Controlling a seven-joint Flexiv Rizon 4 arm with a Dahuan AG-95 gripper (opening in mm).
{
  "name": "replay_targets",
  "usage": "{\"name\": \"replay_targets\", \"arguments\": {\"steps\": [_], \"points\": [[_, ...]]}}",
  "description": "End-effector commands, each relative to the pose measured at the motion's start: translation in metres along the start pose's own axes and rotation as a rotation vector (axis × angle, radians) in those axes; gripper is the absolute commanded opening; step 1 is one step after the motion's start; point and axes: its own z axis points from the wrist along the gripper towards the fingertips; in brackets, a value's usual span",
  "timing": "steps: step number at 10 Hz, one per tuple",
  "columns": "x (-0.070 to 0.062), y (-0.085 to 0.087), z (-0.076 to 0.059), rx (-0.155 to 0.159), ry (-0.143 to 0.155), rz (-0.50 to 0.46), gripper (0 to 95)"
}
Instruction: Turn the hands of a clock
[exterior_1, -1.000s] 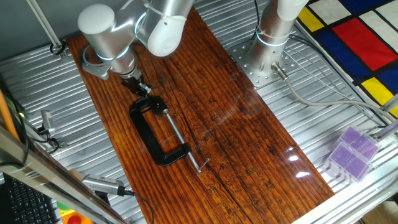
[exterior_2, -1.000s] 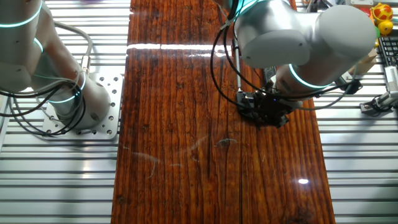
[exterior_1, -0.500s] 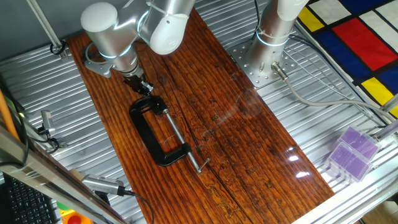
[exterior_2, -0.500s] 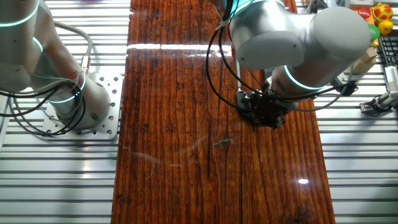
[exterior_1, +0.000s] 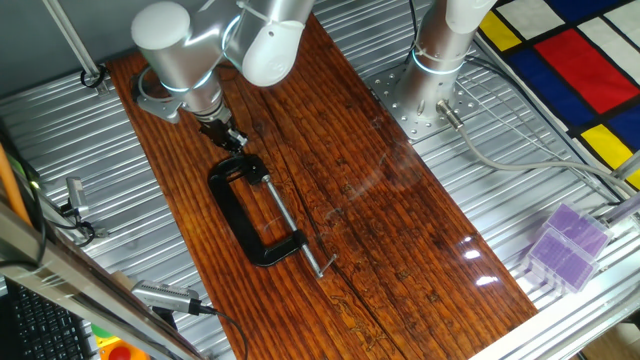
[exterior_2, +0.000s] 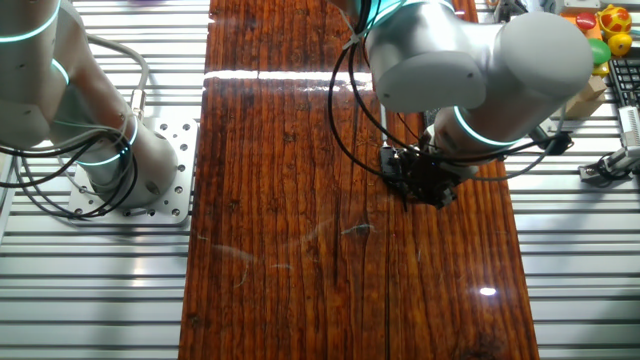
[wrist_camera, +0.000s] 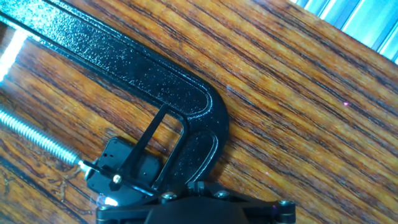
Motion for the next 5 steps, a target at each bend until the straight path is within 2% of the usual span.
{"name": "replay_targets", "arguments": {"steps": [1,5], "points": [[0.0003,0.0003,0.0000,0.001,0.000,0.001,0.0],[0.0010,0.0008,0.0000,0.001,0.001,0.008,0.0]]}}
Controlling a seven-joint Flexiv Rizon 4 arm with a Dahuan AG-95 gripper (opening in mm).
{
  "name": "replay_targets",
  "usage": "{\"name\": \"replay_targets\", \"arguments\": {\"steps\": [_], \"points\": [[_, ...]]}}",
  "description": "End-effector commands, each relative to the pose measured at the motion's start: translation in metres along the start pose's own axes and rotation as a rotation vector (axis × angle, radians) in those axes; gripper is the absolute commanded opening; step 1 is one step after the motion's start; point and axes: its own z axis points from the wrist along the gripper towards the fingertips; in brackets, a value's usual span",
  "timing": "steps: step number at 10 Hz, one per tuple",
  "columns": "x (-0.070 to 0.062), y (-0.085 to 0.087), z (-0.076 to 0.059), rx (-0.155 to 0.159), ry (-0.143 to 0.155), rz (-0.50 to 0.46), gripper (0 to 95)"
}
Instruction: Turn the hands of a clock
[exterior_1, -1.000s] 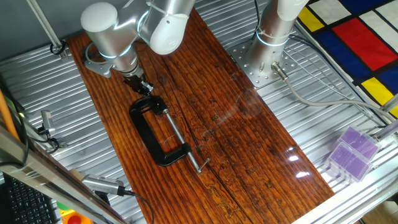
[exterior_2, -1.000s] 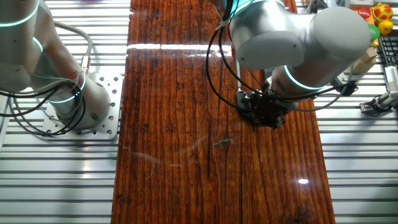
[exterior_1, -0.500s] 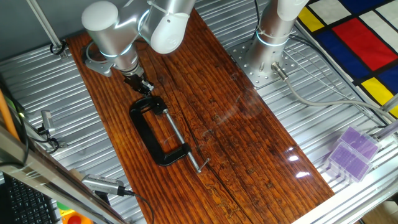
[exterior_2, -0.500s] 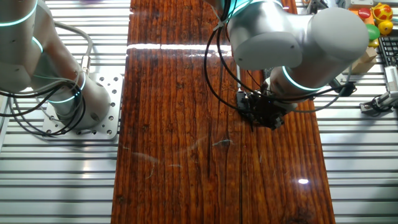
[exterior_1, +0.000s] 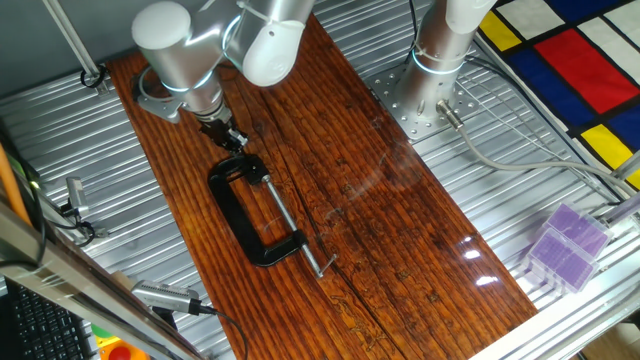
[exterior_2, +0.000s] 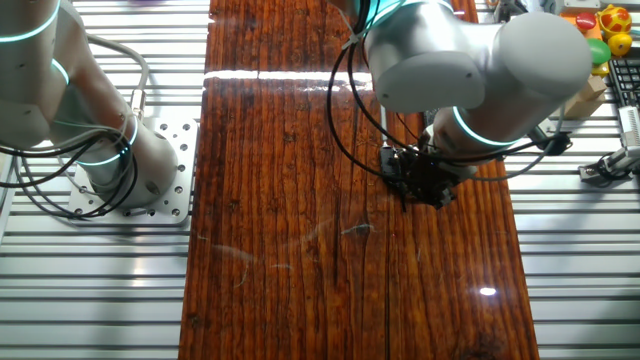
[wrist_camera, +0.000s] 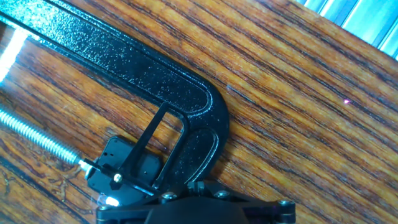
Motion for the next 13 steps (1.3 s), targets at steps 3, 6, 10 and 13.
{"name": "replay_targets", "arguments": {"steps": [3,6,10,13], "points": [[0.000,0.001,-0.002,0.002,-0.005,-0.007,0.0],[-0.002,0.001,-0.018,0.007,-0.014,0.023,0.0],[-0.006,0.007,-0.052,0.021,-0.016,0.059,0.0],[-0.008,0.020,-0.078,0.037,-0.042,0.236,0.0]]}}
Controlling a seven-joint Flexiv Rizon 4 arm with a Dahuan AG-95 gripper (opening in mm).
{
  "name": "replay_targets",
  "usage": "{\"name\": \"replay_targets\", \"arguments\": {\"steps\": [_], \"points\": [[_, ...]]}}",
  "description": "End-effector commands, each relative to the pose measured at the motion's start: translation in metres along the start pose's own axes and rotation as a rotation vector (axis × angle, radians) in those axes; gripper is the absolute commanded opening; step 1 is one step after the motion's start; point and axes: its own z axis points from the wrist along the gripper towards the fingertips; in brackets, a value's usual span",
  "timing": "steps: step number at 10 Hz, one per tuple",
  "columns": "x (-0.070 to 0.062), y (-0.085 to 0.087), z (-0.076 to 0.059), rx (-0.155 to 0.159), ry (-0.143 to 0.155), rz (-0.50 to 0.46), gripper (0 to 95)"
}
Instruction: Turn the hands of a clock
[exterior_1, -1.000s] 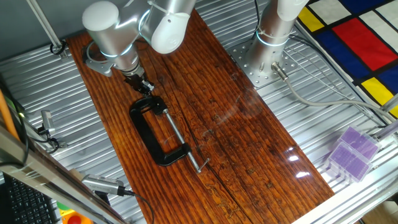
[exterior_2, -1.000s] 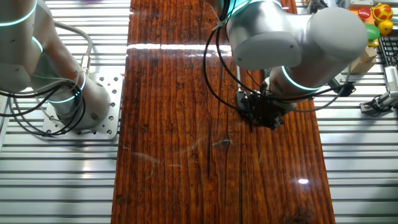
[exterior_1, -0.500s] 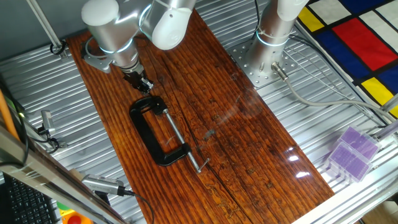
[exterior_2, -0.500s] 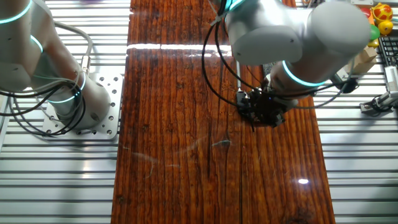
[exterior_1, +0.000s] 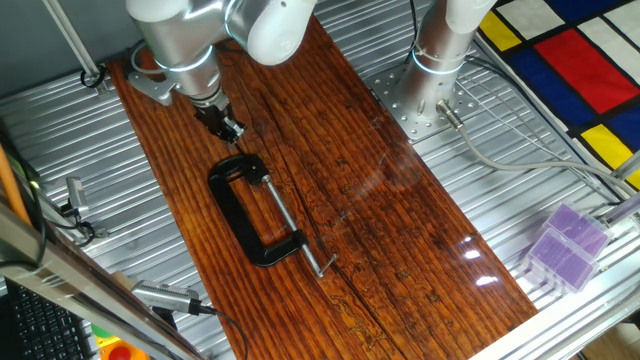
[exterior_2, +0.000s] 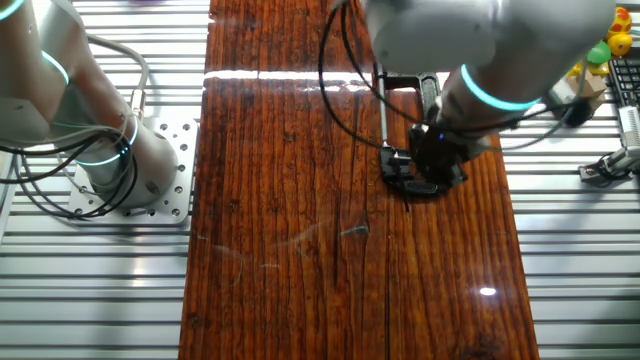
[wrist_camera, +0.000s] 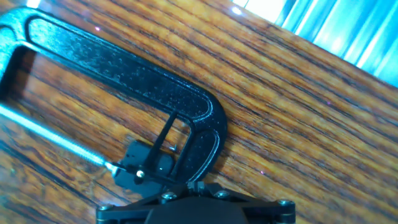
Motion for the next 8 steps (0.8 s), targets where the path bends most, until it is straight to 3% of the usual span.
{"name": "replay_targets", "arguments": {"steps": [1,4,8], "points": [[-0.001,0.011,-0.014,0.004,-0.025,0.143,0.0],[-0.004,0.026,-0.024,0.009,-0.022,0.197,0.0],[-0.002,0.032,-0.031,0.004,-0.030,0.179,0.0]]}}
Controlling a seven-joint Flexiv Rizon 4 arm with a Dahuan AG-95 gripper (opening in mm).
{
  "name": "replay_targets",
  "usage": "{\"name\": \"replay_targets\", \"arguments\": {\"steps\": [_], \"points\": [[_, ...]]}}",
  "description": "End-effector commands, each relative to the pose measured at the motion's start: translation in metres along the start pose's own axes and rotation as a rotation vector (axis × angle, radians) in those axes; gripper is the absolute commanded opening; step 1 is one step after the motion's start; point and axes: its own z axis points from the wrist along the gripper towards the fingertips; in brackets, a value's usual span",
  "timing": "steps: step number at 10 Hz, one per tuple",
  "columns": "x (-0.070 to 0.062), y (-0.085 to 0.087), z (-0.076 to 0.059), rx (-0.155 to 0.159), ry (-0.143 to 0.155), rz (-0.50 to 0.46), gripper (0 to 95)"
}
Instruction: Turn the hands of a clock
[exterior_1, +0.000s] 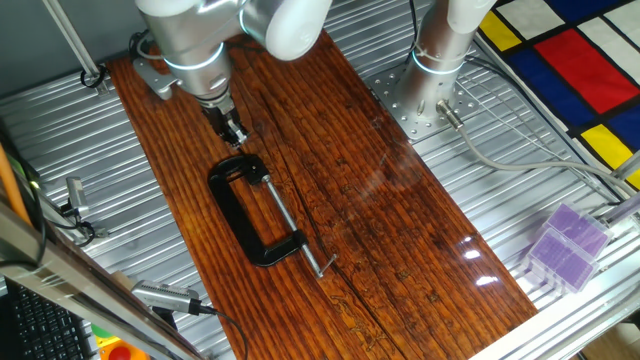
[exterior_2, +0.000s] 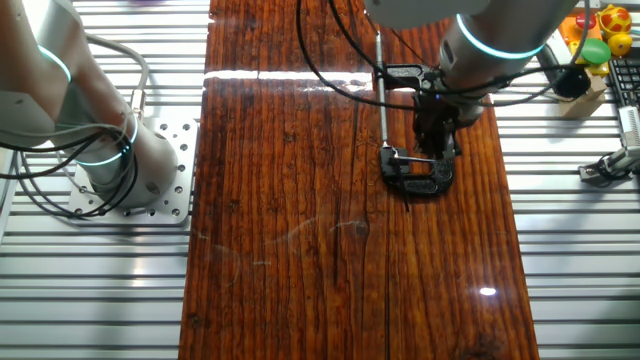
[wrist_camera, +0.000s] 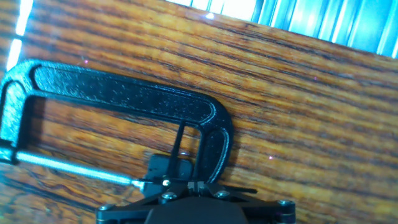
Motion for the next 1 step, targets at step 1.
{"name": "replay_targets", "arguments": {"steps": [1], "points": [[0.0001,0.0002,0.0003,-0.004,0.000,-0.029,0.0]]}}
